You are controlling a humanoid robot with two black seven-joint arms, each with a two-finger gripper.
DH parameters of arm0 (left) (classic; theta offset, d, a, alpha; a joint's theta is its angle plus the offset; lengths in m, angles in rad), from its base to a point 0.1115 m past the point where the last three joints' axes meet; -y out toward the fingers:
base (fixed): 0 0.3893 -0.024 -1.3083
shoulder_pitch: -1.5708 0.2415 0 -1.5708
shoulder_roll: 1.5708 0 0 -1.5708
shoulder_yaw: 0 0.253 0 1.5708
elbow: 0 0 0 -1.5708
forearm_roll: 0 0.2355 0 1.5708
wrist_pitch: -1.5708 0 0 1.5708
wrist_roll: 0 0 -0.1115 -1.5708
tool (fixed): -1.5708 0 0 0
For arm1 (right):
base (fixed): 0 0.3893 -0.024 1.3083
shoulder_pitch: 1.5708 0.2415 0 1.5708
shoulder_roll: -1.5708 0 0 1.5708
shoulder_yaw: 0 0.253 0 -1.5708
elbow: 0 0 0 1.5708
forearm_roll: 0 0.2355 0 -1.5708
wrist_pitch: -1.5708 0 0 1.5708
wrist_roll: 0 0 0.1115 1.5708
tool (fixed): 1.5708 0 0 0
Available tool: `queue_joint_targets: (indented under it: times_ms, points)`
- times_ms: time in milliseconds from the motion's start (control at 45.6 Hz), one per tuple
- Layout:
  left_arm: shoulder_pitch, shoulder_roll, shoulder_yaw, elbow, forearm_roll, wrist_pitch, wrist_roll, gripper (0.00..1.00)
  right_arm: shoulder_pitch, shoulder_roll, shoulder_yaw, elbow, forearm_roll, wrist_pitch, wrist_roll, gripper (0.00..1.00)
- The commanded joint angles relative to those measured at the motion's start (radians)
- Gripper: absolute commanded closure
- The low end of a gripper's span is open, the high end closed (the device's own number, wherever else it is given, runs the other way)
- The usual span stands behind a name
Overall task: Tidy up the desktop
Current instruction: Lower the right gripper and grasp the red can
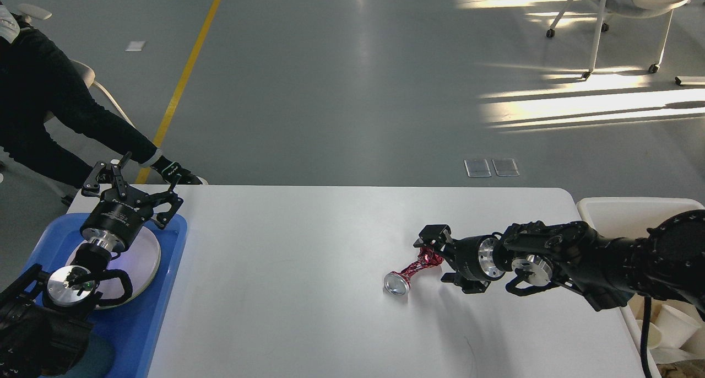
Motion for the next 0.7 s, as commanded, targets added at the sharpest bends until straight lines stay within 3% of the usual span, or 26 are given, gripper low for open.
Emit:
queue_joint_targets:
  times_ms: [0,175,394,679]
  points:
    - [0.0,0.0,0.0,0.0,0.0,0.0,0.0,0.04,0.0,0.03,-0.003,-0.019,0.001,-0.004,0.0,0.0]
    - [0.0,0.0,0.0,0.0,0.0,0.0,0.0,0.04,0.0,0.067,-0.015,-0.046,0.001,-0.014,0.0,0.0]
    - [0.0,0.0,0.0,0.0,0.0,0.0,0.0,0.04,-0.002,0.087,-0.02,-0.046,0.002,-0.102,0.0,0.01]
    - [0.0,0.0,0.0,0.0,0.0,0.0,0.0,0.04,-0.011,0.101,-0.026,-0.045,-0.001,-0.104,0.0,0.06]
